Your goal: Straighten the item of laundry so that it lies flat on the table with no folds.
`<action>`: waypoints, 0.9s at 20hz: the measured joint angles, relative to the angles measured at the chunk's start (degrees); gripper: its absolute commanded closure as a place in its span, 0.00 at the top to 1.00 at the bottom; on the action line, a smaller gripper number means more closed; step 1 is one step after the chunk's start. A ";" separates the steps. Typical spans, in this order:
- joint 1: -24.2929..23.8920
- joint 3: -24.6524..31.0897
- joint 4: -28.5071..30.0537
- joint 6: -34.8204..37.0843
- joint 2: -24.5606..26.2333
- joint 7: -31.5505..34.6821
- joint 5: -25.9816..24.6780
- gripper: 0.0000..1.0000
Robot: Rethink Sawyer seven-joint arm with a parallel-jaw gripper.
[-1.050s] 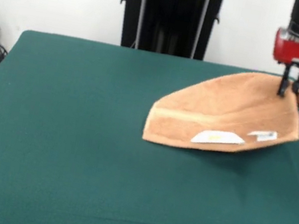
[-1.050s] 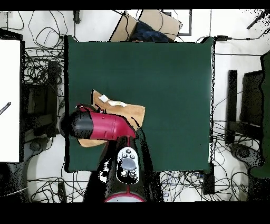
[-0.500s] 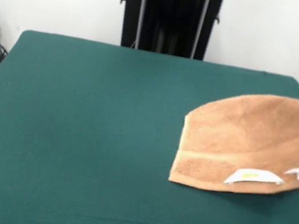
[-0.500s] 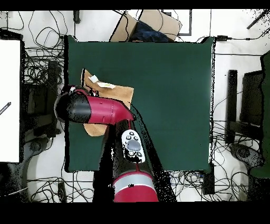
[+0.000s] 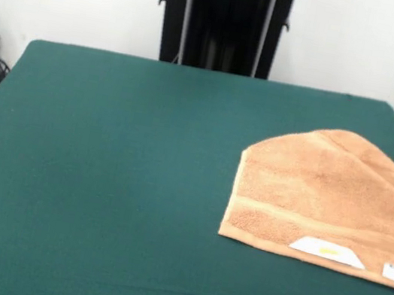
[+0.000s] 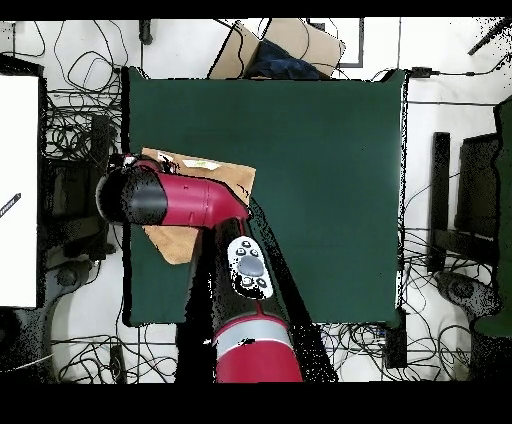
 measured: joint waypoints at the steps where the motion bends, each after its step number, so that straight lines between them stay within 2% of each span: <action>1: 0.00 0.02 -0.12 0.00 0.01 0.00 0.00 1.00; 10: -0.12 -0.13 -1.33 0.27 -0.98 0.00 -0.12 1.00; 18: -3.81 -1.89 -1.35 7.17 -3.94 0.00 -5.68 1.00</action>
